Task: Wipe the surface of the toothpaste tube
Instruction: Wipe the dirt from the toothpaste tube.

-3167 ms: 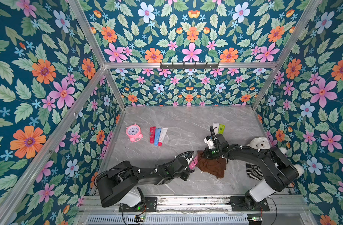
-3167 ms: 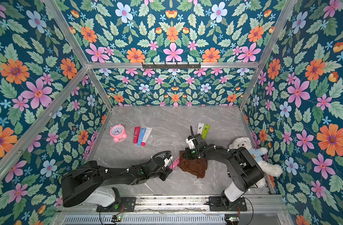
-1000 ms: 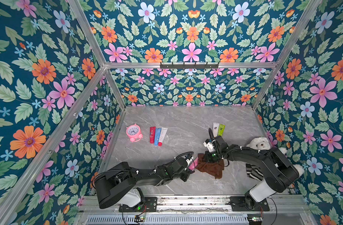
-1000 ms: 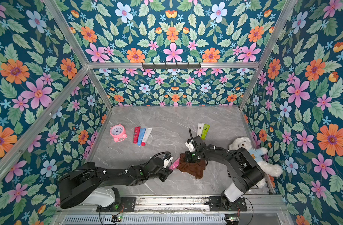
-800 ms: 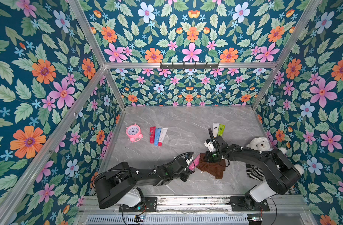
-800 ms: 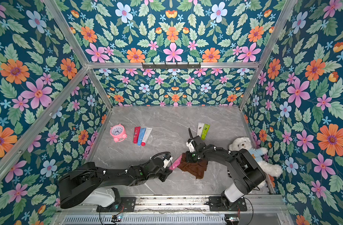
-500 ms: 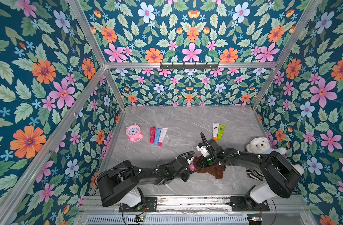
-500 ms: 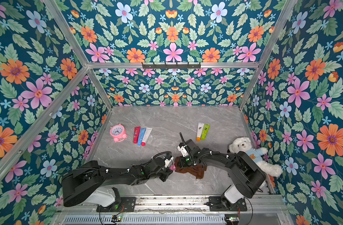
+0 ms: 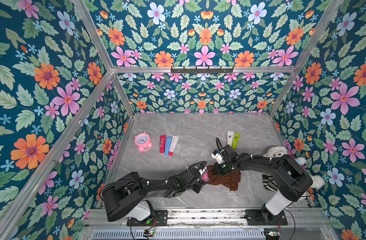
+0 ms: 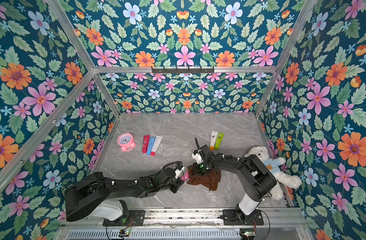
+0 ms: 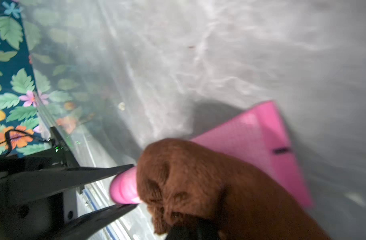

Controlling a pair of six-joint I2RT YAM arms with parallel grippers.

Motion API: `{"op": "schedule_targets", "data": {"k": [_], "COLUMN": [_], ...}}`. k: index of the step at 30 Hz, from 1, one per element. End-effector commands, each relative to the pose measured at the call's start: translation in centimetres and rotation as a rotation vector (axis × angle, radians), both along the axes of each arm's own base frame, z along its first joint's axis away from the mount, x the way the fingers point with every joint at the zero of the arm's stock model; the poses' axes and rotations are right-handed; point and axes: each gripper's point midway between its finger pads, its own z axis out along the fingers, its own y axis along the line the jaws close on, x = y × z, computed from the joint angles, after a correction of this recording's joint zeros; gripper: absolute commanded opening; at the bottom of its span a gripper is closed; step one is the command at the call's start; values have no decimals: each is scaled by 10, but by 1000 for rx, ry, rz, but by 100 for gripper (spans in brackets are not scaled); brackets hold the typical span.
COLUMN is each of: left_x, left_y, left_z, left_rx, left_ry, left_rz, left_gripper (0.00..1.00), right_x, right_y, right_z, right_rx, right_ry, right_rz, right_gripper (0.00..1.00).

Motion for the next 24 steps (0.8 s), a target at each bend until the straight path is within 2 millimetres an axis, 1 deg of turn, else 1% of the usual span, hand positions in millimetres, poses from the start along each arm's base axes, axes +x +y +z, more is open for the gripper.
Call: {"op": "schedule_targets", "data": {"k": [1, 6, 8, 11, 15, 19, 22, 23, 24], "left_x": [-3, -4, -4, -4, -4, -4, -4, -4, -3], "left_y": [0, -3, -4, -4, -5, -5, -4, -4, -4], "left_z": [-2, -3, -3, -3, -4, -4, -4, -4, -4], "left_rx": [5, 10, 11, 10, 12, 15, 16, 18, 17], "left_ry": [11, 18, 18, 19, 21, 22, 20, 19, 18], "left_rz": [-9, -23, -25, -25, -26, -28, -27, -24, -23], "left_gripper": [0, 0, 0, 0, 0, 0, 0, 0, 0], "right_x": [16, 18, 21, 26, 34, 38, 34, 31, 27], "right_y": [-46, -30, -24, -19, -14, -6, -3, -1, -2], "right_z": [-13, -1, 11, 25, 35, 27, 13, 12, -2], "right_rx": [-223, -130, -88, -57, -39, -40, -66, -68, -86], "right_ry": [-89, -106, -127, -159, -196, -177, -153, -150, -120], "right_rz": [-93, -87, -88, -92, -81, -60, -38, -33, -23], "right_gripper": [0, 0, 0, 0, 0, 0, 0, 0, 0]}}
